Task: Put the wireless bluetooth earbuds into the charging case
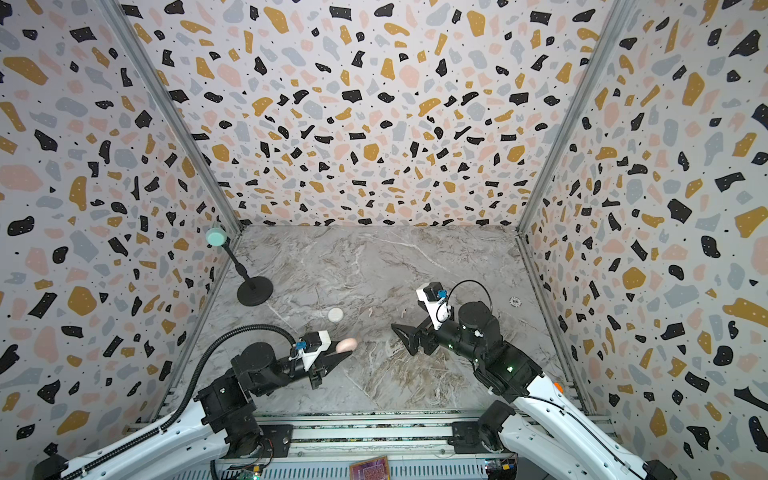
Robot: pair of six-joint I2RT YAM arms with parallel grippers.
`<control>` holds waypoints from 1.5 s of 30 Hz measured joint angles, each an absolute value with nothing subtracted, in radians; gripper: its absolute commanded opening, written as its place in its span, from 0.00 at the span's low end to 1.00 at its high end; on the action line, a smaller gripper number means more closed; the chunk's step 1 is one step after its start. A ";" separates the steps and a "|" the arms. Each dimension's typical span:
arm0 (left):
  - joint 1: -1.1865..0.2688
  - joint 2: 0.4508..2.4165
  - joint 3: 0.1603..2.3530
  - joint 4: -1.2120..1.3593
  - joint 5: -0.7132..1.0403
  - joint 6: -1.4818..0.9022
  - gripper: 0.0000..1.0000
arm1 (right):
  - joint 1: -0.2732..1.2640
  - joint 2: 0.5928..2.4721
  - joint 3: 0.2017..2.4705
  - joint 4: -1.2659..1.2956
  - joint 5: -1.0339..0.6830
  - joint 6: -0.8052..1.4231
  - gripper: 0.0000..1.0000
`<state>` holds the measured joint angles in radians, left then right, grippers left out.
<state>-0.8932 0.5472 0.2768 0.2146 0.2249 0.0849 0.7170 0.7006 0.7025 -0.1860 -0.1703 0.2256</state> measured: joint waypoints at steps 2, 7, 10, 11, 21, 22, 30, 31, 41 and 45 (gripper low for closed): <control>-0.893 0.524 0.220 0.244 0.200 0.099 0.00 | 0.717 0.701 0.689 -0.184 -0.126 0.250 0.99; -0.883 0.516 0.179 0.279 0.175 0.129 0.00 | 0.718 0.730 0.676 -0.177 -0.073 0.290 0.99; -0.860 0.532 0.179 0.314 0.184 0.139 0.00 | 0.760 0.768 0.673 -0.164 -0.028 0.294 0.99; -0.854 0.541 0.179 0.327 0.193 0.139 0.00 | 0.783 0.781 0.669 -0.158 -0.015 0.290 0.99; -0.844 0.576 0.180 0.389 0.283 0.123 0.00 | 0.834 0.737 0.603 -0.068 0.074 0.255 0.99; -0.844 0.573 0.183 0.390 0.289 0.118 0.00 | 0.834 0.721 0.591 -0.057 0.077 0.255 0.99; -0.855 0.577 0.270 0.364 0.355 0.048 0.00 | 0.842 0.652 0.528 -0.015 0.080 0.270 0.99; -0.860 0.574 0.275 0.360 0.357 0.039 0.00 | 0.846 0.642 0.526 -0.014 0.080 0.271 0.99; -0.885 0.553 0.278 0.335 0.355 0.006 0.00 | 0.862 0.573 0.524 0.028 0.087 0.281 0.99; -0.907 0.521 0.278 0.311 0.351 0.007 0.00 | 0.863 0.577 0.524 0.047 0.089 0.286 0.99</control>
